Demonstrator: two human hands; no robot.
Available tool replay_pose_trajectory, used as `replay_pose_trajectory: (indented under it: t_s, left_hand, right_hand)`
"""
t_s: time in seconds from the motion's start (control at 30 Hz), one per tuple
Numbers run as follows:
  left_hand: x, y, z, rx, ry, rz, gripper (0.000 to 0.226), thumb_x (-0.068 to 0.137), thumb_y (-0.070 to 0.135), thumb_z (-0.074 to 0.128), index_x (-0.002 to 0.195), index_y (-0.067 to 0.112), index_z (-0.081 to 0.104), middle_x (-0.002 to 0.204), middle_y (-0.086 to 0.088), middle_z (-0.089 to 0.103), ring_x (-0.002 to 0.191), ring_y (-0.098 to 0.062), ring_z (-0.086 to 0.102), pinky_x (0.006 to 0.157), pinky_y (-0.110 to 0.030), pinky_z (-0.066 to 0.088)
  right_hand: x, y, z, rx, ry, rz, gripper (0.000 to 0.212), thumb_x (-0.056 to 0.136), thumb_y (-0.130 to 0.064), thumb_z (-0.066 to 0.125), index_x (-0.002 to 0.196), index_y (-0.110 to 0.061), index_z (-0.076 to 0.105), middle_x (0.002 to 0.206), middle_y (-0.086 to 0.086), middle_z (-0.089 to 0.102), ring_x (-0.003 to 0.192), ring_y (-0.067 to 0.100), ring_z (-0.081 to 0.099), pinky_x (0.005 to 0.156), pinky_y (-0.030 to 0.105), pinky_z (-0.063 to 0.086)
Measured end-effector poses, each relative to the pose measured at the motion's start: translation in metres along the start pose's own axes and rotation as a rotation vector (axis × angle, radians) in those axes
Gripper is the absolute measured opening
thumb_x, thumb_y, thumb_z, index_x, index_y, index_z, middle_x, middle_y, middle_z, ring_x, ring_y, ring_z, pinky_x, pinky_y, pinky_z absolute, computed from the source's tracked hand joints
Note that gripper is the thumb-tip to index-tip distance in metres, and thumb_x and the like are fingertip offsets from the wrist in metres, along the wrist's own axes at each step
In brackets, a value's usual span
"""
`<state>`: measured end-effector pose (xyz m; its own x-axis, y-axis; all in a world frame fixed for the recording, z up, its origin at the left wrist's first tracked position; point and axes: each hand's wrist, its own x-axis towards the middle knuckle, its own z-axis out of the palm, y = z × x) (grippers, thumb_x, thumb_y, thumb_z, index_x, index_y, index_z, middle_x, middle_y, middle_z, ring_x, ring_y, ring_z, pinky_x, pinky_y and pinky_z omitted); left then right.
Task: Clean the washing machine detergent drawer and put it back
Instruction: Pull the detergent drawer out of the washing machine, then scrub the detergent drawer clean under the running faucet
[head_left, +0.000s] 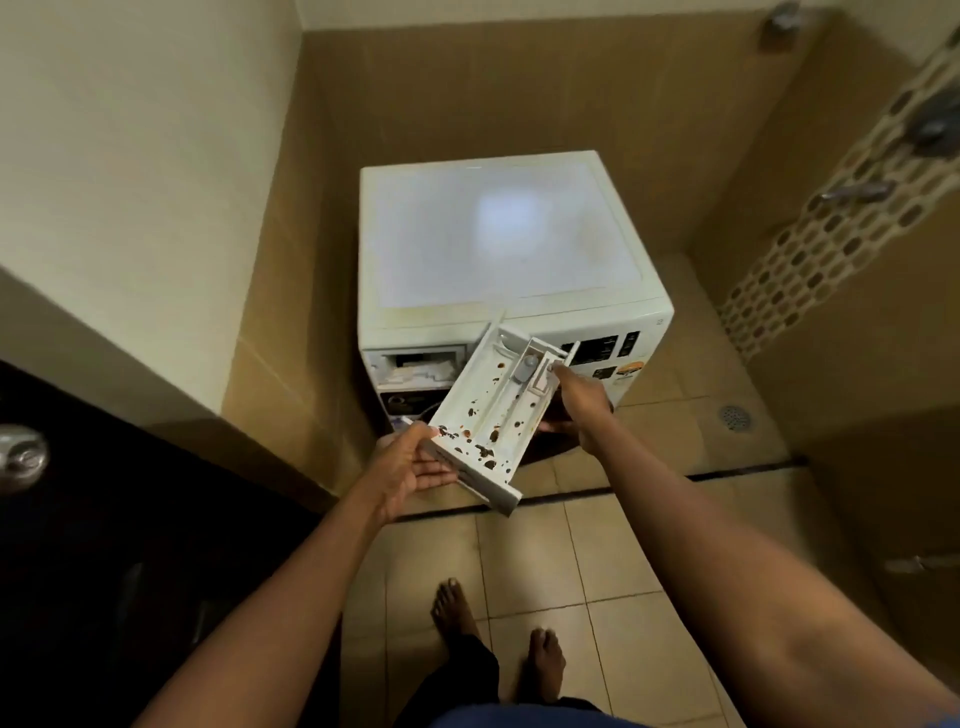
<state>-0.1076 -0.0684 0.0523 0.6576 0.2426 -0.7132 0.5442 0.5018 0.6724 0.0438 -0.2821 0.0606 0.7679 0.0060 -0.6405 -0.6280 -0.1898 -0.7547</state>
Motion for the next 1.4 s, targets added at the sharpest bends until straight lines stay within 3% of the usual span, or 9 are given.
replay_pose_trajectory:
  t_s: [0.23,0.37,0.43,0.53,0.63,0.8,0.9,1.1,1.4]
  left_hand:
    - [0.033,0.06,0.059,0.328,-0.192,0.043,0.025,0.099,0.02,0.061,0.114,0.001,0.062,0.09,-0.022,0.072,0.075,-0.032,0.072,0.066,-0.046,0.065]
    - [0.052,0.076,0.118,0.486,-0.326,0.069,0.024,0.098,0.021,0.064,0.11,-0.001,0.064,0.087,-0.021,0.07,0.072,-0.031,0.069,0.088,-0.059,0.061]
    - [0.058,0.079,0.153,0.557,-0.374,0.09,0.024,0.098,0.022,0.065,0.104,-0.001,0.068,0.085,-0.021,0.07,0.072,-0.03,0.069,0.091,-0.059,0.059]
    - [0.059,0.074,0.224,0.658,-0.459,0.119,0.032,0.097,0.028,0.068,0.104,-0.003,0.071,0.093,-0.025,0.071,0.078,-0.034,0.07,0.083,-0.054,0.063]
    - [0.05,0.062,0.299,0.735,-0.536,0.154,0.044,0.098,0.036,0.068,0.109,-0.007,0.072,0.1,-0.028,0.076,0.089,-0.04,0.074,0.087,-0.056,0.062]
    - [0.01,0.025,0.424,0.824,-0.658,0.229,0.047,0.098,0.042,0.07,0.102,-0.005,0.075,0.079,-0.015,0.076,0.06,-0.024,0.07,0.084,-0.054,0.063]
    - [-0.015,-0.003,0.497,0.858,-0.714,0.257,0.046,0.095,0.04,0.073,0.102,-0.005,0.076,0.084,-0.017,0.075,0.072,-0.029,0.066,0.086,-0.053,0.063]
    - [-0.054,-0.062,0.626,0.927,-0.809,0.31,0.038,0.095,0.028,0.072,0.111,-0.006,0.073,0.066,-0.003,0.069,0.049,-0.012,0.06,0.058,-0.033,0.055]
    - [-0.068,-0.123,0.751,1.029,-0.957,0.283,0.034,0.099,0.022,0.07,0.113,-0.008,0.07,0.094,-0.017,0.075,0.066,-0.022,0.067,0.046,-0.026,0.052]
  right_hand:
    - [-0.004,-0.012,-0.091,0.212,0.155,-0.058,0.032,0.108,-0.033,0.05,0.114,-0.007,0.067,0.105,0.019,0.075,0.09,0.033,0.075,0.066,0.05,0.065]
    - [-0.011,0.004,-0.14,0.355,0.274,-0.038,0.044,0.111,-0.041,0.041,0.1,-0.005,0.064,0.091,0.022,0.076,0.075,0.036,0.075,0.069,0.05,0.065]
    - [-0.018,0.015,-0.168,0.439,0.341,-0.028,0.046,0.111,-0.042,0.04,0.103,-0.002,0.062,0.092,0.024,0.075,0.071,0.036,0.074,0.066,0.047,0.065]
    - [-0.032,0.034,-0.221,0.582,0.454,-0.024,0.05,0.11,-0.042,0.043,0.119,0.004,0.059,0.101,0.029,0.073,0.063,0.035,0.074,0.054,0.041,0.063]
    - [-0.054,0.048,-0.275,0.692,0.546,-0.046,0.055,0.109,-0.043,0.046,0.125,0.009,0.056,0.098,0.028,0.074,0.063,0.035,0.075,0.054,0.041,0.064]
    - [-0.093,0.074,-0.372,0.855,0.653,-0.128,0.055,0.11,-0.041,0.044,0.12,0.009,0.062,0.093,0.023,0.076,0.073,0.036,0.077,0.059,0.041,0.064]
    - [-0.115,0.088,-0.432,0.928,0.719,-0.165,0.049,0.111,-0.038,0.042,0.123,0.005,0.061,0.091,0.02,0.075,0.073,0.035,0.076,0.058,0.041,0.063]
    - [-0.139,0.121,-0.53,1.027,0.812,-0.138,0.048,0.111,-0.042,0.041,0.132,0.0,0.054,0.096,0.022,0.067,0.079,0.035,0.07,0.049,0.034,0.06]
    - [-0.141,0.157,-0.628,1.122,0.941,-0.088,0.041,0.11,-0.042,0.045,0.121,-0.004,0.059,0.102,0.02,0.072,0.084,0.034,0.073,0.054,0.037,0.064]
